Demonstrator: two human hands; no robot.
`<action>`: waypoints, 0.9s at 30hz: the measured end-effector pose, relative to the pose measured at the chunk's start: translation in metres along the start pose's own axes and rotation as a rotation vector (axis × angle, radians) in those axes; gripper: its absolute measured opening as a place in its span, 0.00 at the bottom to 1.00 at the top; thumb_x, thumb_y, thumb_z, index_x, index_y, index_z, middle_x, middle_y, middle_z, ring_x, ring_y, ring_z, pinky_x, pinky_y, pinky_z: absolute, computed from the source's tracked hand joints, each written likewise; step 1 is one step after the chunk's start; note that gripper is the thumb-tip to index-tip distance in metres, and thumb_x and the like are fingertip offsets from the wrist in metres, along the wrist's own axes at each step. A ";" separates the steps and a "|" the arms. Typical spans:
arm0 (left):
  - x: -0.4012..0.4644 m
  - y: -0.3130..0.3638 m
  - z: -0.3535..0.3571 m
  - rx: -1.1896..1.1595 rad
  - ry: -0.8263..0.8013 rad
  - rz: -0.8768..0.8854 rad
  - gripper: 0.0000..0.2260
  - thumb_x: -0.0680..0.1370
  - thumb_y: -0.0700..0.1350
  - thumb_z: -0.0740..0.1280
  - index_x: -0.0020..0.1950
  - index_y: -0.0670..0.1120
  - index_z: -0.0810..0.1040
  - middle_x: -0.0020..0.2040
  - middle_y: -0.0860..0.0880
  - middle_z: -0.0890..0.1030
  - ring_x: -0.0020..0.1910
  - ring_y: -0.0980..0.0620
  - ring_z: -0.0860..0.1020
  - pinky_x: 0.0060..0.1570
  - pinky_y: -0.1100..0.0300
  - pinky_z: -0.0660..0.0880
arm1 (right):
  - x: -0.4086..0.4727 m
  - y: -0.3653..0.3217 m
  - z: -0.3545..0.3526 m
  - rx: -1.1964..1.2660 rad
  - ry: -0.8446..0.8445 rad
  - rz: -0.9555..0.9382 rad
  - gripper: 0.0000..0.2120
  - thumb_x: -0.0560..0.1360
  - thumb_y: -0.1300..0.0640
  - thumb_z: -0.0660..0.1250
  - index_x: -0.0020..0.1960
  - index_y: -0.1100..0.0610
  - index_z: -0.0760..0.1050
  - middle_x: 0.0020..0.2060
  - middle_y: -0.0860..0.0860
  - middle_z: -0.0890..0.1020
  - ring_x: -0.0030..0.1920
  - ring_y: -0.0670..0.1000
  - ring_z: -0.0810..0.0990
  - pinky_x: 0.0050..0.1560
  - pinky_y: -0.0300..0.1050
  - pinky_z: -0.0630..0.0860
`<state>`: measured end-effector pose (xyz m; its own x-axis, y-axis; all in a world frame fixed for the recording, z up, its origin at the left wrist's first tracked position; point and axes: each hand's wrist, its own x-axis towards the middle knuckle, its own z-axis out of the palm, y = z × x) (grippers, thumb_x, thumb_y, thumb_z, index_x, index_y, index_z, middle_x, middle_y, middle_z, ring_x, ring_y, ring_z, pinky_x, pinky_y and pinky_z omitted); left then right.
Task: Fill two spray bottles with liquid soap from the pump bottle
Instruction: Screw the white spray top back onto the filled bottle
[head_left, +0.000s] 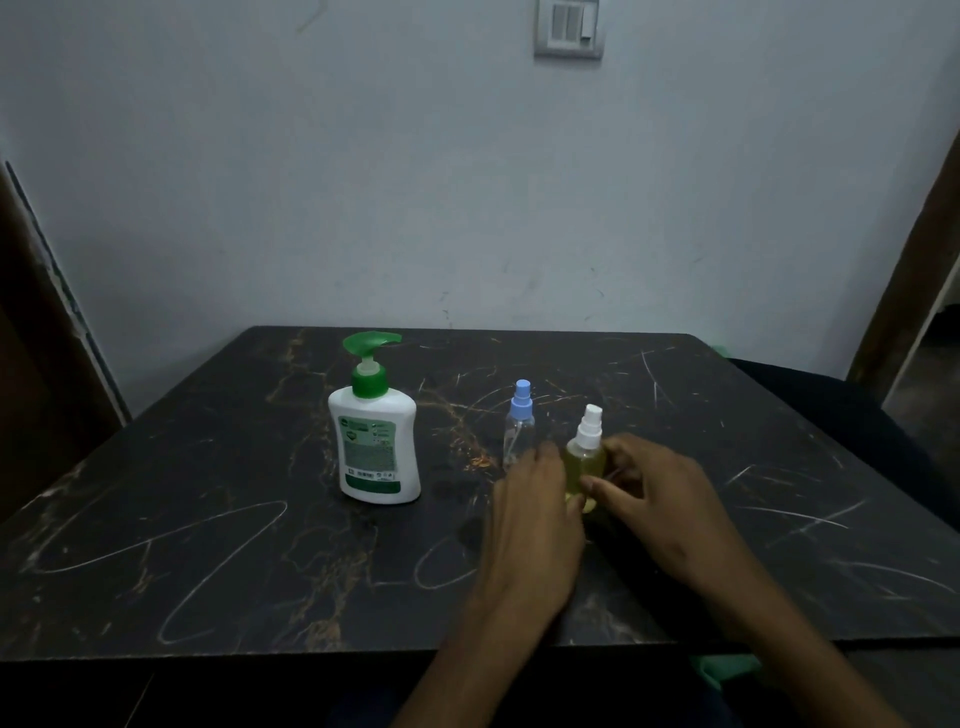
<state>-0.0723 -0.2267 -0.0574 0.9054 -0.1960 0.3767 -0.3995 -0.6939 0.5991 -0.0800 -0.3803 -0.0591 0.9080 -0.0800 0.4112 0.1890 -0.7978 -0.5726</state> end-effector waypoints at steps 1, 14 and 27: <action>0.005 0.005 0.003 0.042 -0.003 0.004 0.10 0.83 0.44 0.69 0.65 0.46 0.76 0.63 0.48 0.81 0.62 0.48 0.79 0.60 0.56 0.75 | 0.007 0.004 0.000 -0.003 -0.002 0.010 0.09 0.74 0.51 0.77 0.52 0.45 0.81 0.42 0.38 0.83 0.43 0.36 0.81 0.42 0.29 0.74; 0.038 0.010 0.023 0.093 -0.041 -0.018 0.16 0.79 0.34 0.68 0.66 0.41 0.76 0.63 0.42 0.79 0.63 0.44 0.78 0.60 0.56 0.74 | 0.059 0.015 0.023 0.042 0.036 0.031 0.12 0.75 0.55 0.76 0.57 0.51 0.81 0.48 0.44 0.83 0.46 0.45 0.82 0.52 0.50 0.81; -0.003 0.004 0.002 -0.063 -0.006 0.055 0.19 0.82 0.42 0.69 0.73 0.50 0.73 0.66 0.53 0.77 0.66 0.53 0.76 0.68 0.59 0.72 | 0.025 0.001 0.010 -0.015 0.275 0.062 0.22 0.75 0.58 0.76 0.66 0.50 0.74 0.47 0.44 0.81 0.41 0.38 0.78 0.46 0.41 0.77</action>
<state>-0.0765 -0.2300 -0.0578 0.8828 -0.2370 0.4056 -0.4564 -0.6375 0.6208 -0.0535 -0.3767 -0.0568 0.7818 -0.2864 0.5539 0.1289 -0.7949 -0.5929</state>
